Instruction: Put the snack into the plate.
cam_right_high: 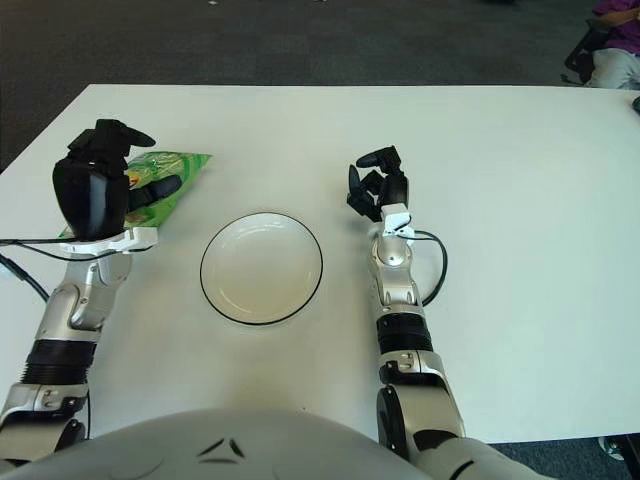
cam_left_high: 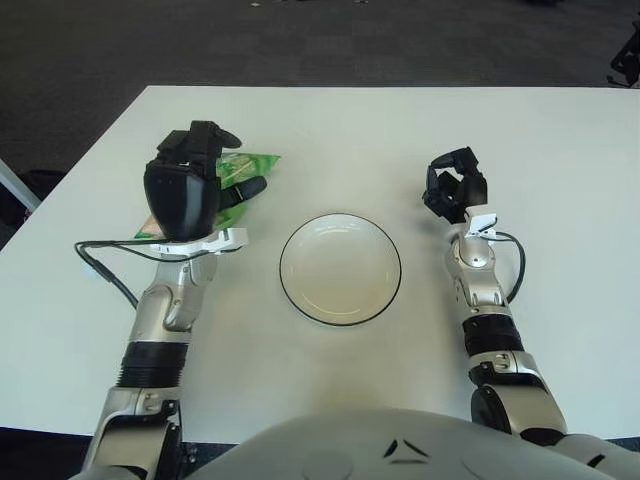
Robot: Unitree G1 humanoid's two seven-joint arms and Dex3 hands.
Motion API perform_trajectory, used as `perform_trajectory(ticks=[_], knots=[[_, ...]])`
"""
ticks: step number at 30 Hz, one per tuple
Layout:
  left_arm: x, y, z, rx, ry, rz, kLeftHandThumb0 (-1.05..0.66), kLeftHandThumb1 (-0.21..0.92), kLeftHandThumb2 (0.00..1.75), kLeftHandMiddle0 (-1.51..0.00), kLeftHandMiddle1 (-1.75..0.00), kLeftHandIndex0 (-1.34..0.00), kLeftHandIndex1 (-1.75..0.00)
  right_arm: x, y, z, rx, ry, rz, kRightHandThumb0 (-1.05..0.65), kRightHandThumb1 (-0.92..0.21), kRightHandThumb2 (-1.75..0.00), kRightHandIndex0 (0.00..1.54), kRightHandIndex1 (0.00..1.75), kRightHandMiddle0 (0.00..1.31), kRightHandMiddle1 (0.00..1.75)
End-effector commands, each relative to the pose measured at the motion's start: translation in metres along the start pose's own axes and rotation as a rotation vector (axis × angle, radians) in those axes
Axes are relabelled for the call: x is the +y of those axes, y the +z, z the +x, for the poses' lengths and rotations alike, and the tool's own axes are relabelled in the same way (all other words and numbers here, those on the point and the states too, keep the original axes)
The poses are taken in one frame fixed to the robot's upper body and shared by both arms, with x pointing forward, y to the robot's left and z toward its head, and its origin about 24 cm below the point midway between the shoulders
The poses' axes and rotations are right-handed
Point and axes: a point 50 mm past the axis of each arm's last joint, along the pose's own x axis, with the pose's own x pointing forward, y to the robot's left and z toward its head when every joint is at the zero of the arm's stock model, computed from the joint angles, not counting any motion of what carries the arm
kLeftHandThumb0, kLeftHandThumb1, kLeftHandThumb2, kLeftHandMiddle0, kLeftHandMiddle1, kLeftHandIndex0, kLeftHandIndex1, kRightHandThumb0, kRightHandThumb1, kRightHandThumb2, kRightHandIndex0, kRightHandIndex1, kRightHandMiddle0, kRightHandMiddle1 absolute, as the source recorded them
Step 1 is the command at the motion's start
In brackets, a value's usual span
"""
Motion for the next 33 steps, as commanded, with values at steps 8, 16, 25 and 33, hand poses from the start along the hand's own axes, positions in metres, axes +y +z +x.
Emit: perform_trajectory(ticks=[8, 16, 25, 33], knots=[[0.001, -0.007, -0.003, 0.003, -0.049, 0.104, -0.37, 0.92, 0.24, -0.68, -1.36, -0.51, -1.42, -0.001, 0.003, 0.004, -0.018, -0.001, 0.008, -0.38, -0.71, -0.79, 0.76, 1.75, 0.33, 1.75], [-0.004, -0.014, -0.002, 0.026, -0.142, 0.19, -0.37, 0.92, 0.26, -0.58, -0.76, -0.47, -1.45, -0.003, 0.002, 0.005, -0.021, 0.003, 0.009, -0.38, -0.71, -0.79, 0.76, 1.75, 0.33, 1.75], [-0.015, -0.031, -0.005, 0.068, -0.267, 0.241, -0.72, 0.92, 0.29, -0.58, -0.07, -0.46, -0.31, -0.004, 0.002, 0.005, -0.023, 0.006, 0.011, -0.38, -0.71, -0.79, 0.77, 1.75, 0.33, 1.75], [-0.02, -0.034, -0.007, 0.164, -0.389, 0.21, -0.85, 0.92, 0.45, -0.36, 0.0, -0.32, -0.13, -0.005, 0.001, 0.005, -0.026, 0.009, 0.011, -0.37, -0.72, -0.79, 0.77, 1.75, 0.33, 1.75]])
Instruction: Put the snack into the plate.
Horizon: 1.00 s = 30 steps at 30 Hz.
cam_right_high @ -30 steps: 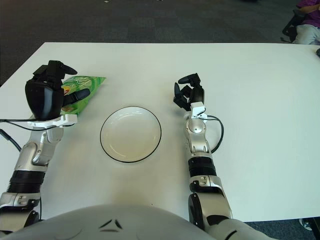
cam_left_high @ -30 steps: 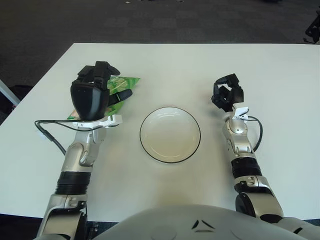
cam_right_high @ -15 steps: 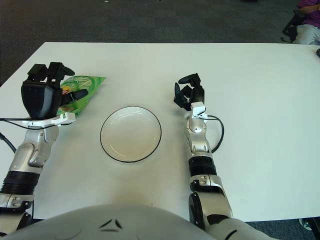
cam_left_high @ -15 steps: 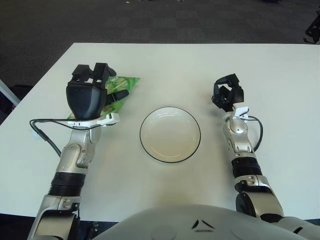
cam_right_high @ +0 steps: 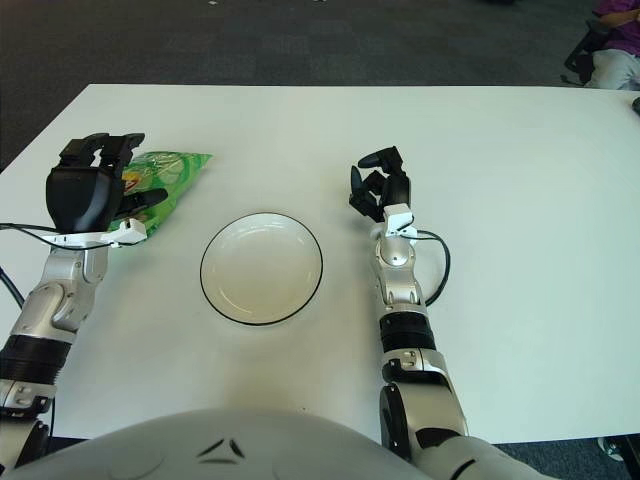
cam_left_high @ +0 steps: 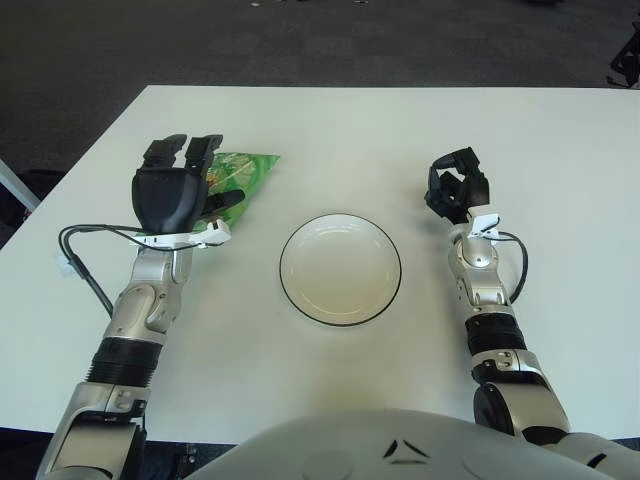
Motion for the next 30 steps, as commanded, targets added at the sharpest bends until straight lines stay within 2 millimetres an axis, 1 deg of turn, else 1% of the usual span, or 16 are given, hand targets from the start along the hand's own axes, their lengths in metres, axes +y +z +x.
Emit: perform_trajectory(ticks=[1, 5, 10, 15, 23, 30], knots=[[-0.002, 0.001, 0.005, 0.021, -0.049, -0.02, -0.86, 0.92, 0.48, -0.34, 0.0, -0.3, -0.11, -0.001, 0.003, 0.004, -0.019, -0.004, 0.015, -0.37, -0.72, -0.79, 0.77, 1.75, 0.33, 1.75], [-0.009, -0.002, 0.008, 0.059, -0.114, -0.035, -0.89, 0.92, 0.58, -0.24, 0.0, -0.24, -0.06, -0.002, 0.003, 0.004, -0.02, -0.003, 0.016, -0.37, -0.72, -0.78, 0.77, 1.75, 0.33, 1.75], [-0.014, -0.002, 0.011, 0.1, -0.181, -0.059, -0.91, 0.92, 0.61, -0.17, 0.0, -0.2, -0.04, -0.002, 0.003, 0.004, -0.022, -0.001, 0.017, -0.37, -0.72, -0.78, 0.77, 1.75, 0.32, 1.75], [-0.026, -0.003, 0.012, 0.14, -0.245, -0.082, -0.92, 0.92, 0.62, -0.11, 0.0, -0.16, -0.01, -0.002, 0.002, 0.004, -0.023, 0.001, 0.018, -0.37, -0.73, -0.78, 0.77, 1.75, 0.32, 1.75], [-0.03, -0.003, 0.012, 0.129, -0.268, -0.098, -0.94, 0.92, 0.64, -0.09, 0.0, -0.14, 0.0, -0.002, 0.002, 0.004, -0.025, 0.002, 0.018, -0.37, -0.73, -0.77, 0.77, 1.75, 0.32, 1.75], [-0.036, -0.001, 0.014, 0.129, -0.366, -0.131, -0.96, 0.92, 0.67, -0.1, -0.01, -0.14, 0.0, -0.002, 0.002, 0.005, -0.025, 0.002, 0.018, -0.37, -0.73, -0.77, 0.78, 1.75, 0.32, 1.75]])
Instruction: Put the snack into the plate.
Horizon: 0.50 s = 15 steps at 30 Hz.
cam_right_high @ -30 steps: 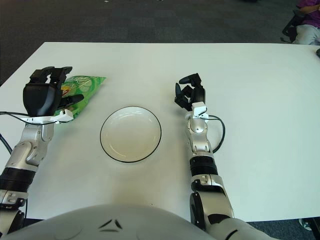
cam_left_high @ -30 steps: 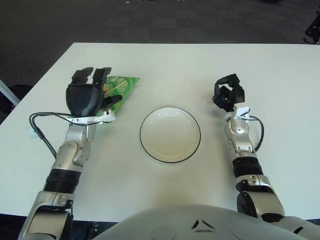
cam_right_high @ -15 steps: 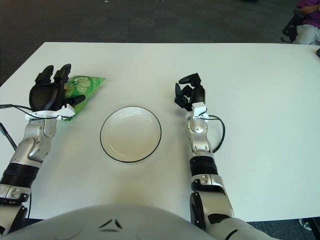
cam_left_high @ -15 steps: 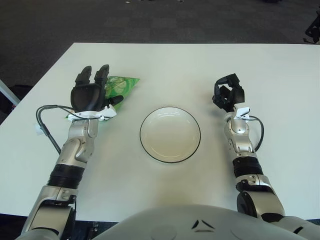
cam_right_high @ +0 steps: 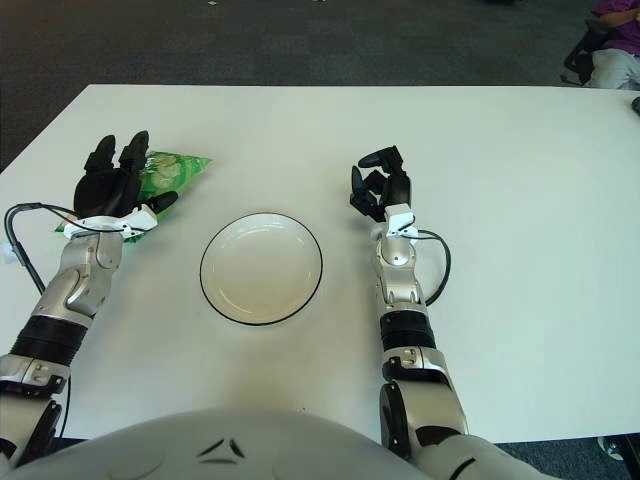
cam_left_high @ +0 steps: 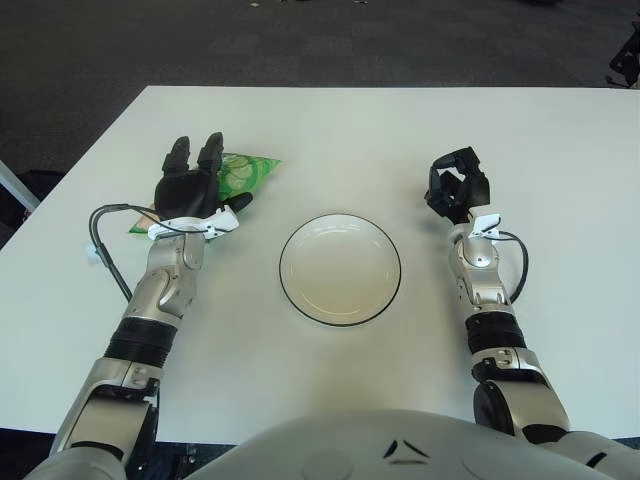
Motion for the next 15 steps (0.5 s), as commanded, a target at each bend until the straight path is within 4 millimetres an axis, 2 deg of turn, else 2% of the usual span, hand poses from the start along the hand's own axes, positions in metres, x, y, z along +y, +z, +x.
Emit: perform_trajectory(ticks=[1, 8, 15], knots=[[-0.003, -0.001, 0.004, 0.008, -0.063, -0.004, -0.96, 0.92, 0.67, -0.11, -0.01, -0.14, 0.0, -0.001, 0.004, 0.004, -0.023, 0.001, 0.005, -0.37, -0.73, -0.77, 0.78, 1.75, 0.32, 1.75], [-0.019, -0.006, 0.01, 0.029, -0.157, 0.0, -0.96, 0.92, 0.68, -0.12, -0.01, -0.15, -0.01, -0.001, 0.004, 0.005, -0.024, 0.001, 0.007, -0.37, -0.73, -0.77, 0.78, 1.75, 0.32, 1.75], [-0.023, -0.007, 0.011, 0.002, -0.228, 0.007, -0.97, 0.92, 0.69, -0.19, -0.03, -0.17, -0.02, 0.0, 0.005, 0.005, -0.025, 0.0, 0.007, -0.37, -0.73, -0.77, 0.78, 1.75, 0.32, 1.75]])
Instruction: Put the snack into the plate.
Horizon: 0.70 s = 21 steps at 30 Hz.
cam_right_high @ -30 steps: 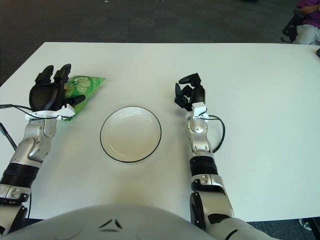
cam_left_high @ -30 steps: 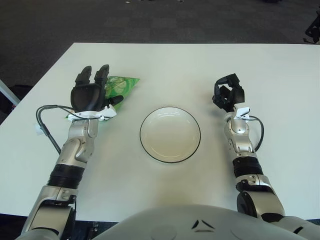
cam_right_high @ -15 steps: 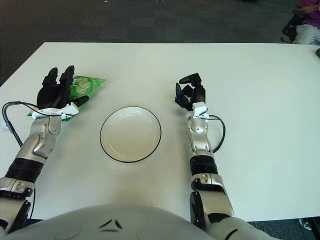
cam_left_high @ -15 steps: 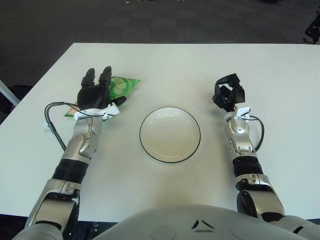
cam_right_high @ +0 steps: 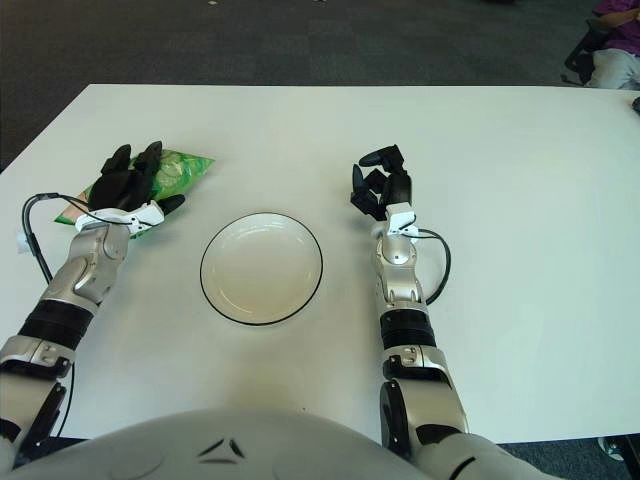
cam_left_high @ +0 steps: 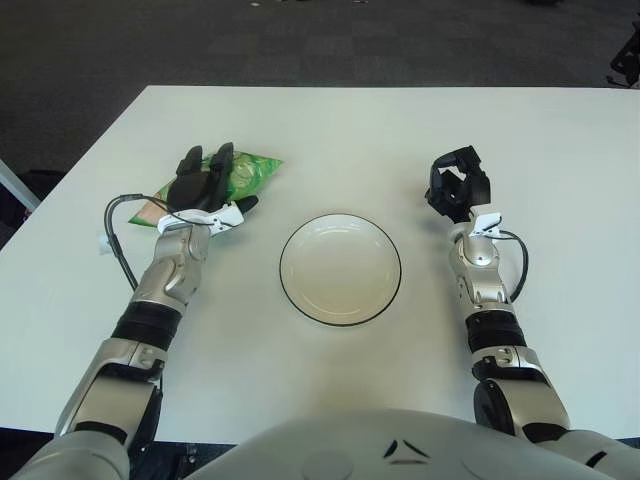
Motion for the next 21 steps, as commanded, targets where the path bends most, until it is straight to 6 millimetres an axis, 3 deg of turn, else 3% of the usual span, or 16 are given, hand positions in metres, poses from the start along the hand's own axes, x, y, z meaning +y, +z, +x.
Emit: perform_trajectory(ticks=[1, 12, 21], knots=[[-0.0079, -0.0041, -0.0014, -0.004, -0.081, 0.037, -0.97, 0.92, 0.69, -0.21, -0.02, -0.17, -0.02, -0.0007, 0.0035, 0.0031, -0.02, 0.0, 0.001, -0.37, -0.73, -0.77, 0.78, 1.75, 0.32, 1.75], [-0.0118, -0.0017, 0.0015, -0.022, -0.132, 0.136, -0.96, 0.92, 0.71, -0.59, -0.04, -0.32, -0.06, -0.001, 0.0038, 0.0034, -0.019, -0.004, -0.002, -0.37, -0.73, -0.76, 0.78, 1.75, 0.32, 1.75], [-0.0124, -0.0022, 0.0033, -0.033, -0.088, 0.156, -0.93, 0.92, 0.67, -0.74, -0.13, -0.52, -0.11, -0.0021, 0.0055, 0.004, -0.018, -0.01, 0.002, -0.37, -0.73, -0.76, 0.78, 1.75, 0.32, 1.75]])
